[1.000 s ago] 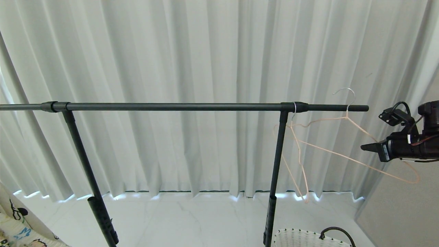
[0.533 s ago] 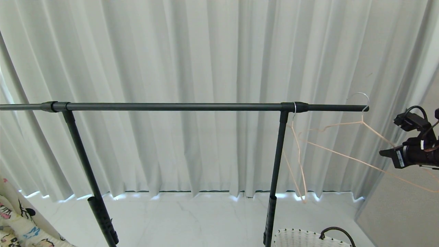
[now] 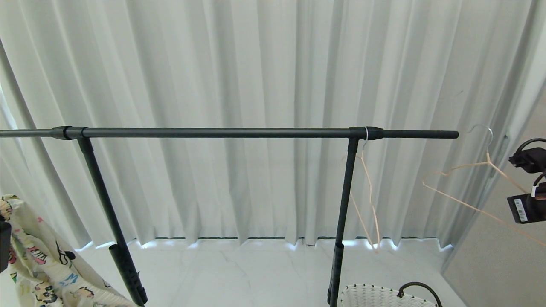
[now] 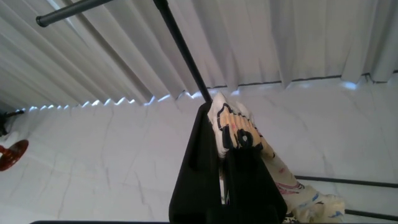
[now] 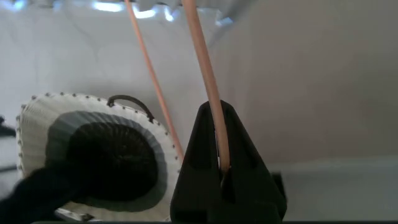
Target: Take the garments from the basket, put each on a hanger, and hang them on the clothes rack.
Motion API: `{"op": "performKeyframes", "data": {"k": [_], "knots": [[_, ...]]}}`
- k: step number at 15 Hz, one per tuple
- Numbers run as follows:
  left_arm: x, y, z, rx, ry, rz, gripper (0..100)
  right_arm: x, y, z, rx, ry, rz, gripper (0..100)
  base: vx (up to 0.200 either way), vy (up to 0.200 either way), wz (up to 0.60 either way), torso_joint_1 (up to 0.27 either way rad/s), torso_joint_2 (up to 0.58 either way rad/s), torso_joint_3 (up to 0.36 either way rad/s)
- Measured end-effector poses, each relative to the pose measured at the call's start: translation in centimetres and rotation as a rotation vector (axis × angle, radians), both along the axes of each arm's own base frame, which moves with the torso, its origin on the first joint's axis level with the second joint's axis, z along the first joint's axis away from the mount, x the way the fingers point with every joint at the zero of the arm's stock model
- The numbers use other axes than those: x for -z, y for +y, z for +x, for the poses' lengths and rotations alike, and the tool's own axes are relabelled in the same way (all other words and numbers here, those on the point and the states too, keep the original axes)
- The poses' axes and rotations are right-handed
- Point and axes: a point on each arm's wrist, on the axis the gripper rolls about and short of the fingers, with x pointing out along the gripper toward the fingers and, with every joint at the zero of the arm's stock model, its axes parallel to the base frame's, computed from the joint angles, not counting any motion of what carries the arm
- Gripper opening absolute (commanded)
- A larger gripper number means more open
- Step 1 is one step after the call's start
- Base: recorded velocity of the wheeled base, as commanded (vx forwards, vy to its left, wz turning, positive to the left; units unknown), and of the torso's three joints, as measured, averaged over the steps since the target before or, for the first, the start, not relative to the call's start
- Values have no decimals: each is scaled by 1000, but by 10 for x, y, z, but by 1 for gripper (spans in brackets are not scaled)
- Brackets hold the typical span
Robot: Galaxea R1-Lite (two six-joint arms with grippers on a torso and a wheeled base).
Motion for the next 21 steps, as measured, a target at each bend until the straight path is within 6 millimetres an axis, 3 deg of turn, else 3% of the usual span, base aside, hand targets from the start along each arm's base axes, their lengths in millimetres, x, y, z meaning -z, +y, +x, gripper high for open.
{"op": "performKeyframes", "data": {"k": [4, 7, 16, 21], "knots": [[-1, 0, 2, 0, -11, -5, 0, -12, 16, -19, 122, -56, -58, 0, 0, 0, 0, 0, 0, 0], [-1, 0, 2, -1, -13, -5, 0, -25, 19, -32, 145, -113, -79, 0, -200, 0, 0, 7, 2, 2], [-5, -1, 3, -4, -57, -15, 0, -28, 23, -66, 156, -151, -93, 0, -200, 0, 0, -2, 3, 4], [-6, 0, 2, -8, -66, -18, 0, -34, 28, -78, 136, -188, -91, 0, 0, 0, 0, 0, 0, 0]]}}
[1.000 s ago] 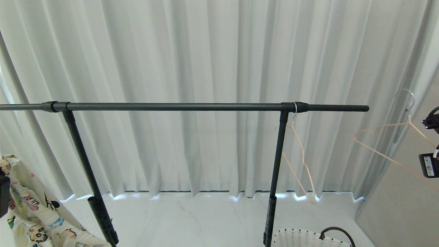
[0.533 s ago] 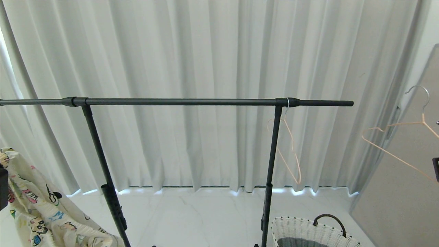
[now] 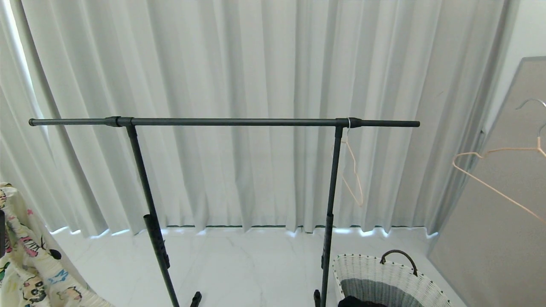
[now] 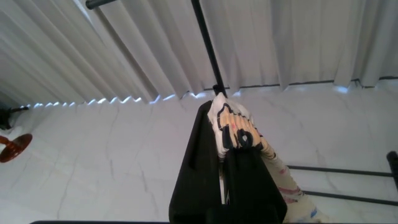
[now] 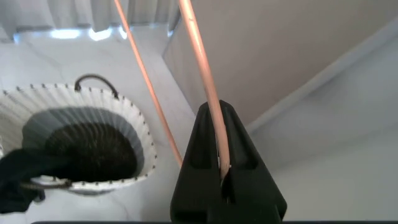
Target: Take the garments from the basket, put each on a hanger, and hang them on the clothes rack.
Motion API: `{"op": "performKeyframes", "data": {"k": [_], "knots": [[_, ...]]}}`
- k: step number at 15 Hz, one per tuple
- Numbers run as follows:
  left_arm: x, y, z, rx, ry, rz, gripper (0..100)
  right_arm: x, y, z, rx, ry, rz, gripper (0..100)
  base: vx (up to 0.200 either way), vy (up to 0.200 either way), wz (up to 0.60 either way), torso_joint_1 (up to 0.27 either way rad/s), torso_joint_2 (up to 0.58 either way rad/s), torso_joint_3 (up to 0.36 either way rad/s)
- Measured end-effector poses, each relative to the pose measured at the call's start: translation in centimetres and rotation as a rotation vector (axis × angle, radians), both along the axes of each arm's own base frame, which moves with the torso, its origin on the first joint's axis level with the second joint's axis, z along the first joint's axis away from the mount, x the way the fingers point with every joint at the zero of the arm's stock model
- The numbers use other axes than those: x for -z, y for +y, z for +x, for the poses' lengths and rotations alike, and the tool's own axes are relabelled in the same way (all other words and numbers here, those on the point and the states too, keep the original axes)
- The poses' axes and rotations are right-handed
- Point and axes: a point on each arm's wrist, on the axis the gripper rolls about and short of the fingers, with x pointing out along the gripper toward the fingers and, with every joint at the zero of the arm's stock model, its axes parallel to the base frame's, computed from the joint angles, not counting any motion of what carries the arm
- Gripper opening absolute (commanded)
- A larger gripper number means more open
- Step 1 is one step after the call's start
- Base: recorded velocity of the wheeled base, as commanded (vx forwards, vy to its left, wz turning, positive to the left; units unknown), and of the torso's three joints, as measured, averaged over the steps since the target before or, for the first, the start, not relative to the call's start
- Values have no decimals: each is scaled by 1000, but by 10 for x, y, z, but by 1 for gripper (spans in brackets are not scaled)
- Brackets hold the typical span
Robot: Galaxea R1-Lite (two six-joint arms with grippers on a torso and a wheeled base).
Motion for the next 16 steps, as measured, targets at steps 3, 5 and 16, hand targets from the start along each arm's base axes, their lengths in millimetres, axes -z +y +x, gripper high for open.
{"op": "performKeyframes", "data": {"k": [3, 5, 16], "knots": [[0, 1, 0, -13, 2, 5, 0, -4, 9, -6, -49, -26, 1, 0, 0, 200, 0, 9, 4, -2], [0, 3, 1, -29, 1, 5, 0, -8, 12, -11, -74, -53, 4, 0, 0, 200, 0, 5, 2, 2], [8, 3, 2, -31, 38, 31, 0, -31, 55, -53, -607, -229, 238, 0, 0, 182, 0, 4, 4, 3]]}}
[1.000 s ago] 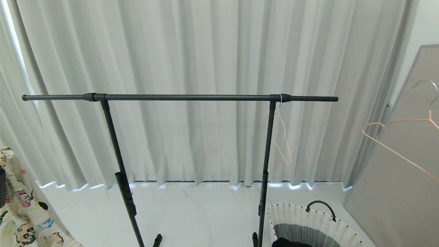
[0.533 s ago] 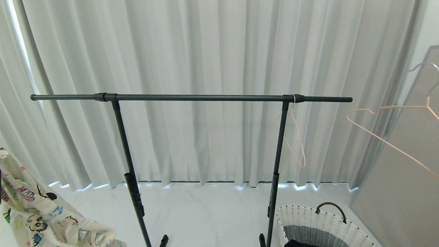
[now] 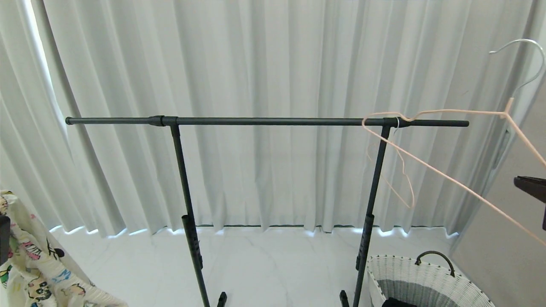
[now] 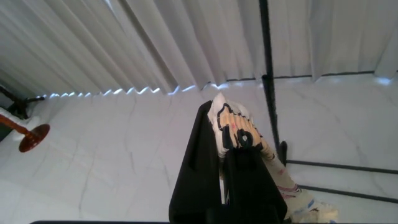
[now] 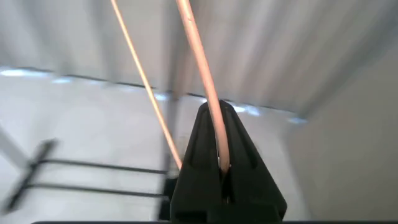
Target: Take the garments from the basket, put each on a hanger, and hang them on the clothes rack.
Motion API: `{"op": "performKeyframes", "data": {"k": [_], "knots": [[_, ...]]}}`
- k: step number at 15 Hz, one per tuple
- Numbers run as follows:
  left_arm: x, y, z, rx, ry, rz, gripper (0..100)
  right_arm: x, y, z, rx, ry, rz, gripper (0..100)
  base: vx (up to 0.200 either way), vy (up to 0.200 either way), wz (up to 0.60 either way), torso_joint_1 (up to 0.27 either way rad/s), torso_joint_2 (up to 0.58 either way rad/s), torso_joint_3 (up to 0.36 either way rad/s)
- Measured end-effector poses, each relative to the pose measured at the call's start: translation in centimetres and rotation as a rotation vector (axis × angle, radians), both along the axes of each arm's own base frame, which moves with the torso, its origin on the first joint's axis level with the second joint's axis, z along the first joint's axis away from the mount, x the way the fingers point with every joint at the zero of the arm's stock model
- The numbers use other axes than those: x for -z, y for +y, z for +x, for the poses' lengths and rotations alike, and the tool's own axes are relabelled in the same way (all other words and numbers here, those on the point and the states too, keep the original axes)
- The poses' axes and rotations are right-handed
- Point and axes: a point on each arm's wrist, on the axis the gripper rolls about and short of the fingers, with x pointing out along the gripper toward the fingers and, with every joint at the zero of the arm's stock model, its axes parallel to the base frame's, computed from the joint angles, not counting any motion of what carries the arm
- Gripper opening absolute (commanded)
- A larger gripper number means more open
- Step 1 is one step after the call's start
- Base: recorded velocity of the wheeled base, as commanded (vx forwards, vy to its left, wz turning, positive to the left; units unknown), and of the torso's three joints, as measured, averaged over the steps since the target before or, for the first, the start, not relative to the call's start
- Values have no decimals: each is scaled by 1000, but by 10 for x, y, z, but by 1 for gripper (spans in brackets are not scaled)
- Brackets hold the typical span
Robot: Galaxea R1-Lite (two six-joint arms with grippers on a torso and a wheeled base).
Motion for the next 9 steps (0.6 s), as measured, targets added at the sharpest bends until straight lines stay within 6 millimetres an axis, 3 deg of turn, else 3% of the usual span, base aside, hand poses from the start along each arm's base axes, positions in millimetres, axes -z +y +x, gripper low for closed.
{"op": "performKeyframes", "data": {"k": [6, 9], "knots": [[5, -3, -1, 41, 22, 23, 0, 44, 36, -23, -385, 202, 75, 0, 0, 0, 0, 0, 0, 0], [3, -10, 16, 48, 47, 7, 0, 70, 43, -36, -457, 329, 111, 0, 0, 0, 0, 0, 0, 0]]}}
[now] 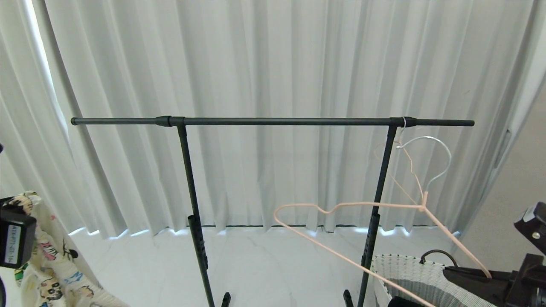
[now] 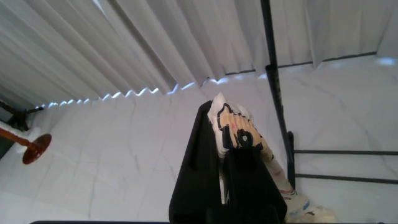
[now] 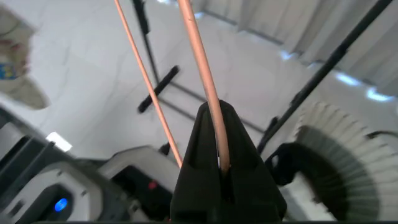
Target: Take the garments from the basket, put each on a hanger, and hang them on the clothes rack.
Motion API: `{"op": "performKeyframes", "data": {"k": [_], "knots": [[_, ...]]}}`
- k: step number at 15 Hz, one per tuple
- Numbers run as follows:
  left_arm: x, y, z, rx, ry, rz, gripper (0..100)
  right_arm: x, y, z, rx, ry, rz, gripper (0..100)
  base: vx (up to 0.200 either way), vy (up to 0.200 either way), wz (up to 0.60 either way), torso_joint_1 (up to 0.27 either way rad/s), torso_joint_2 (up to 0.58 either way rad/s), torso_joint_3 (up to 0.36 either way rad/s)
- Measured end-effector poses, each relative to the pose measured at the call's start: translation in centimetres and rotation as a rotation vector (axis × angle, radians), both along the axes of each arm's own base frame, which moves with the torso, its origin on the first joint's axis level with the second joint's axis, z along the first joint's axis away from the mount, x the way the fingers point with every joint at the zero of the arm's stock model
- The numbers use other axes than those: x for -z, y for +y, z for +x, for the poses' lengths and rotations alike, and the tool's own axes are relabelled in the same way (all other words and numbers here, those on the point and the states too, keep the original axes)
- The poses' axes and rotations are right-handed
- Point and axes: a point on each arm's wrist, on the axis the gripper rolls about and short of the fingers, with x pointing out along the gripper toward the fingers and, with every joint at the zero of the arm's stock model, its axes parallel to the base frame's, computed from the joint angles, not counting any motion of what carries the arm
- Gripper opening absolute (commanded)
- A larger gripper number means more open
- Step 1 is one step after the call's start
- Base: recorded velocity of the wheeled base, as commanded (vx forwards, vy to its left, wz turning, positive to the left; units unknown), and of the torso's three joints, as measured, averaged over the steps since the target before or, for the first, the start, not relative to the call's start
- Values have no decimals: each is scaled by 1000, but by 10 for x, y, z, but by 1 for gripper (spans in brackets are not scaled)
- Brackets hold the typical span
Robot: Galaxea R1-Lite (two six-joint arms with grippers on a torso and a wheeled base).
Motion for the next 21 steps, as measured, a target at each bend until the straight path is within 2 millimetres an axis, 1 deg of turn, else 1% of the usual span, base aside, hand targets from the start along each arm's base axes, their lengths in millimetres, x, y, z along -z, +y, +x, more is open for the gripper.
{"op": "performKeyframes", "data": {"k": [2, 4, 5, 7, 9, 10, 12, 15, 18, 21], "knots": [[-8, -11, 19, 7, -4, -56, 0, 5, 3, -4, -24, 35, 18, 0, 0, 0, 0, 0, 0, 0], [-18, -29, 45, 12, -11, -122, 0, 4, 8, -5, -68, 28, 42, 0, 0, 0, 0, 0, 0, 0], [-22, -40, 62, 7, -8, -150, 0, 2, 14, -5, -101, 16, 64, 0, 0, 0, 0, 0, 0, 0], [-29, -61, 94, -4, -17, -193, 0, 1, 26, -2, -146, 6, 95, 0, 0, 0, 0, 0, 0, 0], [-29, -77, 116, -11, -18, -231, 0, -2, 45, 8, -168, -17, 147, 0, 0, 0, 0, 0, 0, 0], [-28, -82, 124, -19, -18, -260, 0, -3, 56, 15, -174, -28, 166, 0, 0, 0, 0, 0, 0, 0], [-27, -94, 134, -18, -21, -300, 0, -4, 79, 28, -189, -34, 184, 0, 0, 0, 0, 0, 0, 0], [-24, -101, 140, -9, -10, -296, 0, -6, 108, 46, -184, -38, 184, 0, 0, 0, 0, 0, 0, 0], [-23, -103, 142, -10, -6, -294, 0, -8, 119, 59, -153, -44, 180, 0, 0, 0, 0, 0, 0, 0], [-22, -103, 143, -39, -15, -276, 0, -9, 122, 65, -141, -49, 182, 0, 0, 0, 0, 0, 0, 0]]}}
